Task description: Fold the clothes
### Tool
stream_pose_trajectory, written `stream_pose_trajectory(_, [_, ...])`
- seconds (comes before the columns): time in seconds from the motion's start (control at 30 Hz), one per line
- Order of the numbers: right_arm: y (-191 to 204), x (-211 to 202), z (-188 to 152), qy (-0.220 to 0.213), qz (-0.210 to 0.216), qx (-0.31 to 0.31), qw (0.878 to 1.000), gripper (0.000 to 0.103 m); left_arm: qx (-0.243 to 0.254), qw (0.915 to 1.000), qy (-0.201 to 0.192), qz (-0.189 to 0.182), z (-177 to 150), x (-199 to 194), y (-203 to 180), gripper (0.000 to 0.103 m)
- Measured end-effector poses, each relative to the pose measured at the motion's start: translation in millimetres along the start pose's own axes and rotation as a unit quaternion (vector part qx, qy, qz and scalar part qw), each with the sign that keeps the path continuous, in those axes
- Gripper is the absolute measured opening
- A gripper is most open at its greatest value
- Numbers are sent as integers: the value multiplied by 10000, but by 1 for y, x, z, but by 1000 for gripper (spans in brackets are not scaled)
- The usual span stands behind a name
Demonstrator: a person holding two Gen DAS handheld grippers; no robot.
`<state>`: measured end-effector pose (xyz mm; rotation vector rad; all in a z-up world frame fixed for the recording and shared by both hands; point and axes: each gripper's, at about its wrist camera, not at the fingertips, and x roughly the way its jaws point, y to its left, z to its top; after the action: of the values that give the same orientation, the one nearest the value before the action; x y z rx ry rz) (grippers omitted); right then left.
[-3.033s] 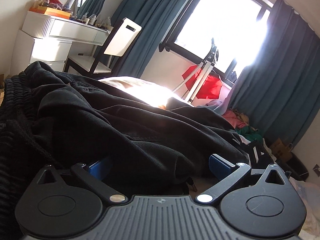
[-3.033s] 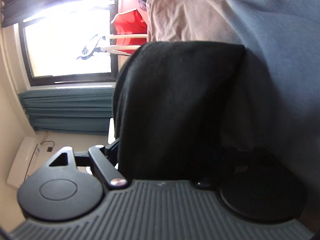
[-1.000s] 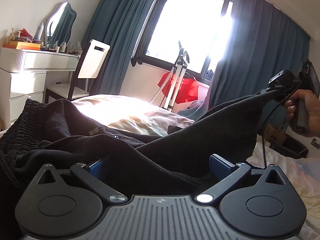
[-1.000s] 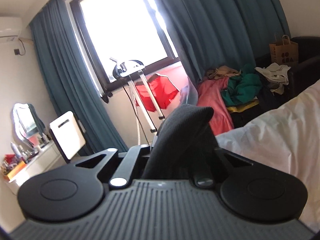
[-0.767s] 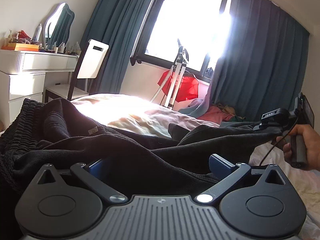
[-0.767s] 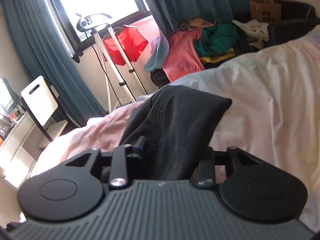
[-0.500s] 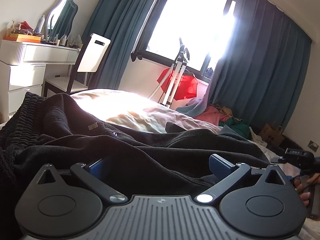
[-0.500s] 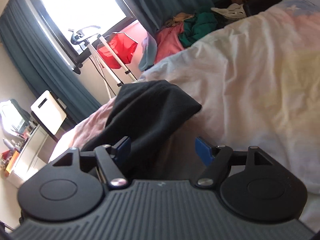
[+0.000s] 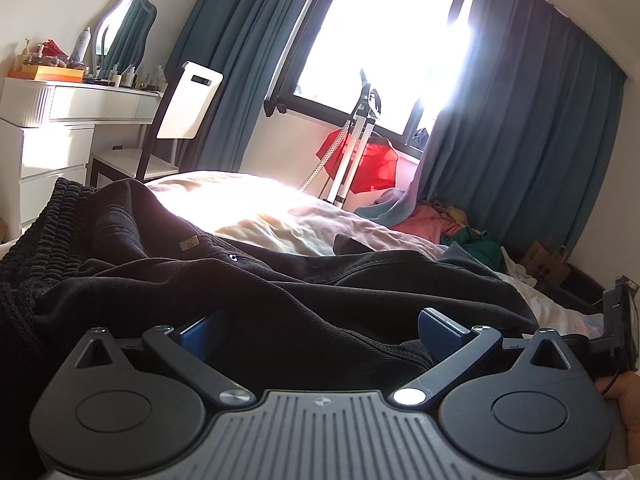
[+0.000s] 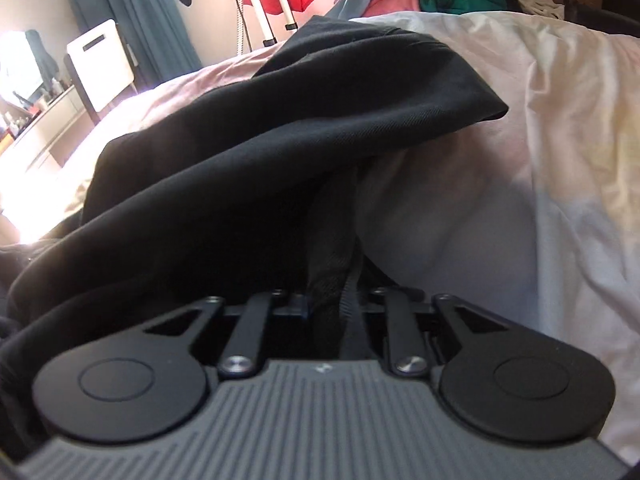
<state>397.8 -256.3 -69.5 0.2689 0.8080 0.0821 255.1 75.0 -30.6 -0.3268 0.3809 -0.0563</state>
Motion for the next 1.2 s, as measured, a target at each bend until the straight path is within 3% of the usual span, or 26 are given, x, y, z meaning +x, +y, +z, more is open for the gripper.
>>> stream_pose_trajectory(0.17, [17,-85,-21,-683,-236,293,9970,13,-19,9999,-88,-113,2,-8,-2,103])
stream_pose_trajectory(0.4, [76,-198,-81,-1229,-440,-553,9899,13,-63,9988,-253,-413,8,-32,-1,103])
stream_pose_trajectory(0.53, [109,-205,-134,-942,92,-1625,9821,14,178,9969,-362,-671,5,-46,-9,103])
stream_pose_trajectory(0.63, [123,-188,-167,-803,69,-2038,9757,17,361,9949,-368,-872,1,-56,-15,103])
stream_pose_trajectory(0.73, [114,-187,-169,-728,261,-1538,9851,20,601,9911,-182,-1173,-7,-65,-25,103])
stream_pose_trajectory(0.77, [106,-191,-165,-721,413,-1279,9883,26,702,9895,-127,-1260,-10,-67,-29,103])
stream_pose_trajectory(0.83, [88,-199,-156,-703,783,-723,9918,42,895,9850,-2,-1474,-15,-72,-39,103])
stream_pose_trajectory(0.9, [58,-211,-150,-727,1426,32,9871,75,1056,9795,135,-1710,-18,-78,-50,103])
stream_pose_trajectory(1.0, [14,-231,-142,-998,1869,757,9744,74,1000,9728,374,-2055,-15,-81,-70,103])
stream_pose_trajectory(1.07, [-16,-240,-138,-1270,1728,1237,9689,75,888,9681,592,-2268,-7,-75,-89,103])
stream_pose_trajectory(1.2, [-74,-238,-140,-1460,1336,2477,9484,76,934,9607,1399,-2209,9,-41,-143,103])
